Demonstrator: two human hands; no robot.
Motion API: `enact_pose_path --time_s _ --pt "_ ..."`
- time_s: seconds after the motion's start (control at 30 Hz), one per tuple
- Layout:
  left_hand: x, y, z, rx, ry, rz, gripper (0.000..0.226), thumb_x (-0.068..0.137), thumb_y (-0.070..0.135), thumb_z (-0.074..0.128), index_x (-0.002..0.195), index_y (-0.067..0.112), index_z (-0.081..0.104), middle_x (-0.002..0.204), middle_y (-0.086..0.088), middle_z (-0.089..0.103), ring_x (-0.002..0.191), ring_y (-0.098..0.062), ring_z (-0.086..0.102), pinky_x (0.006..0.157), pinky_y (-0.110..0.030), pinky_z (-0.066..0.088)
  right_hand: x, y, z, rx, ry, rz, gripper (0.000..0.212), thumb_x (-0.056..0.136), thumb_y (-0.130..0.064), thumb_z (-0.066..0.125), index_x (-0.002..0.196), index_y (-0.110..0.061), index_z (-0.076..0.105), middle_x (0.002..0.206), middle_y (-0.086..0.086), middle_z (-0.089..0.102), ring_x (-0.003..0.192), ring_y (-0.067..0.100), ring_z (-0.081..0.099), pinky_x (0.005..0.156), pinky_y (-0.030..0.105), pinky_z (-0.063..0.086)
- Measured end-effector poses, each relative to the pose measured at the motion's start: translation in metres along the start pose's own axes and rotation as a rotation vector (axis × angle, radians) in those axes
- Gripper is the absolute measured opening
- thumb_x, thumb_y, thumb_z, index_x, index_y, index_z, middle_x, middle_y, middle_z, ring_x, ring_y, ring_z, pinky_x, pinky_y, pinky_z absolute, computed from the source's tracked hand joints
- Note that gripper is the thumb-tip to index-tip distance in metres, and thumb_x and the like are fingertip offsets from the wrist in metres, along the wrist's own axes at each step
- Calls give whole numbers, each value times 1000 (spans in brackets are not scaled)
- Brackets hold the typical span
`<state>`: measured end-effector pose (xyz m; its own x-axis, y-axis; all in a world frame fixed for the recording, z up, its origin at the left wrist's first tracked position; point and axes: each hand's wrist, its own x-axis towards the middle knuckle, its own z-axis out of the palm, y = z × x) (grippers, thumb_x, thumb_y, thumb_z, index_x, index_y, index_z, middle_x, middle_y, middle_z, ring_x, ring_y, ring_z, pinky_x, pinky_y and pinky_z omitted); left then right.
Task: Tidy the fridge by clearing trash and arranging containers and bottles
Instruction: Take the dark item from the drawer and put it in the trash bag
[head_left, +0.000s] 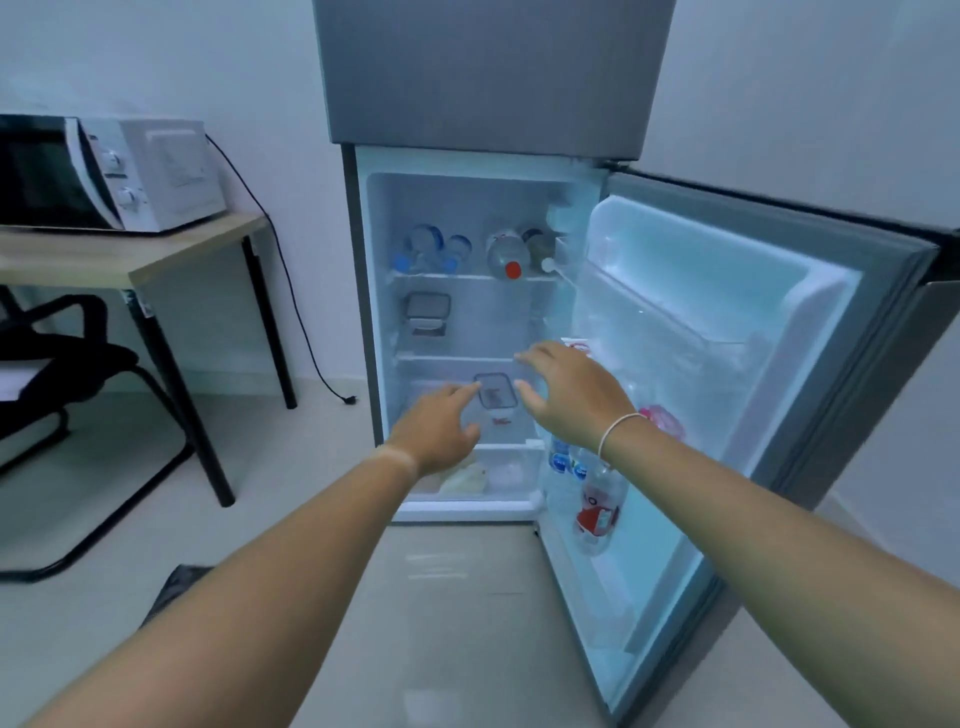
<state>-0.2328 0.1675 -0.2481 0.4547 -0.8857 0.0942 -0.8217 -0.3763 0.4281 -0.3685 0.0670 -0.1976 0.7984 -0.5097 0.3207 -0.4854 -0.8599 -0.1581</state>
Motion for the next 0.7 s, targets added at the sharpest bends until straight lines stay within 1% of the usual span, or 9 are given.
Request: enact_pose_path --time_s 0.07,0.2,0.37,0.5,0.7 --pt "8 -25 13 -2 -22 -38 59 92 27 45 148 22 27 149 -2 40 135 -25 40 111 -38 34 11 0 39 25 -66 16 43 93 -29 45 134 -15 49 137 6 51 126 26 48 101 34 37" --pt "29 -78 42 24 -74 -108 58 93 26 45 148 26 27 153 0 34 138 -25 35 112 -37 33 34 7 119 87 -191 67 42 93 -30 46 132 -15 50 135 7 51 125 28 48 101 35 40" --pt "58 -128 78 58 -147 -189 59 92 26 43 149 26 26 154 -2 33 136 -27 38 111 -39 36 51 22 189 117 -319 133 44 94 -32 45 134 -14 47 136 10 49 124 30 48 101 37 41" --pt "77 -140 89 60 -181 -209 59 93 26 42 149 25 25 155 -2 32 135 -27 38 110 -38 37 67 32 207 101 -369 156 46 94 -33 43 136 -15 46 139 9 47 125 30 48 101 37 42" --pt "105 -136 72 37 -183 -201 58 93 26 42 149 25 25 155 -1 30 140 -26 31 112 -40 35 92 40 199 136 -398 234 46 94 -36 42 137 -18 44 141 6 45 126 28 48 100 37 42"
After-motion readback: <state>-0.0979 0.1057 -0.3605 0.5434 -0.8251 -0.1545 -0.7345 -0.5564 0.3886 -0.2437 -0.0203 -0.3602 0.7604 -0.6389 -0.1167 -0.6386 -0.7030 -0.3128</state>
